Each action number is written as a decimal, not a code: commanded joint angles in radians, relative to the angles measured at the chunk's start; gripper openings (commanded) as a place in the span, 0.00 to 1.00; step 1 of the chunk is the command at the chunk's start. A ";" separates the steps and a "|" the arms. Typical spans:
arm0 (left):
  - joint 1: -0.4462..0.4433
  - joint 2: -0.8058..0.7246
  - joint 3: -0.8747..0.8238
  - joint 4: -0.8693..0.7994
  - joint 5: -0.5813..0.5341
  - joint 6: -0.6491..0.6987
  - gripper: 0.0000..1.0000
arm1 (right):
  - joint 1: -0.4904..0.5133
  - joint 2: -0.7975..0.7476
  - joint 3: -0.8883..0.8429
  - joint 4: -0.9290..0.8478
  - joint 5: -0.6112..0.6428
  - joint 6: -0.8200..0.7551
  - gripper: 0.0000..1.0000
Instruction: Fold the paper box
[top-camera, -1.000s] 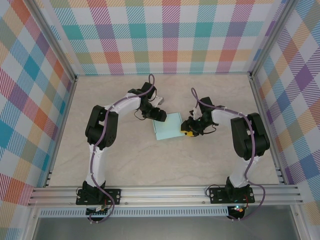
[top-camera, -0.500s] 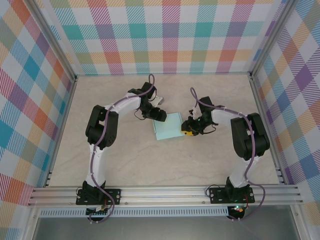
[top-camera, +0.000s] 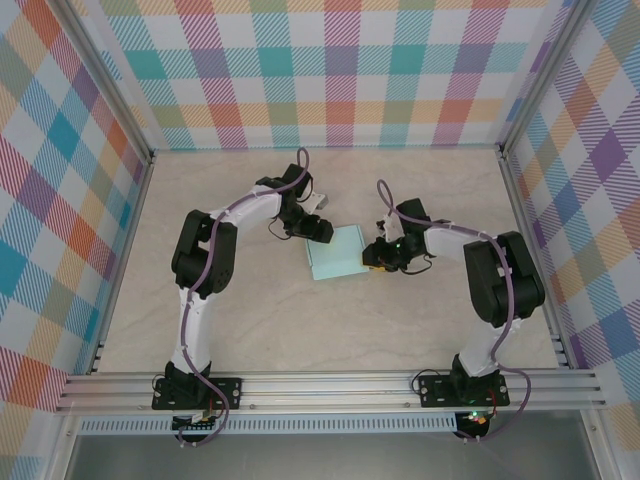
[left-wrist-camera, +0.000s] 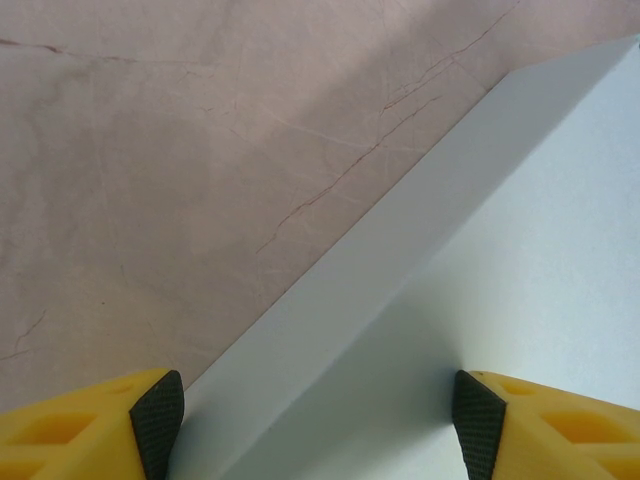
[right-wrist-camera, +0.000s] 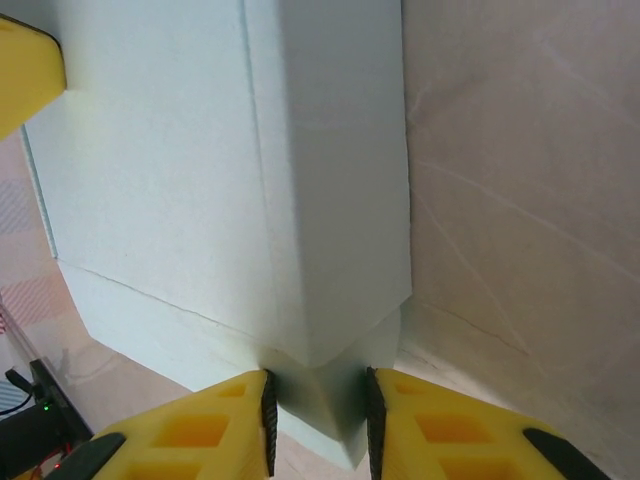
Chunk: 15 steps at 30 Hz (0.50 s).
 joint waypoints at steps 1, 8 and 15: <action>-0.010 0.117 -0.050 -0.086 -0.079 -0.021 0.72 | 0.009 0.028 -0.056 0.129 0.145 0.004 0.31; -0.010 0.122 -0.049 -0.091 -0.070 -0.024 0.72 | 0.009 0.007 -0.134 0.278 0.154 0.053 0.32; -0.010 0.142 -0.033 -0.110 -0.064 -0.043 0.72 | 0.009 -0.101 -0.208 0.290 0.227 0.070 0.34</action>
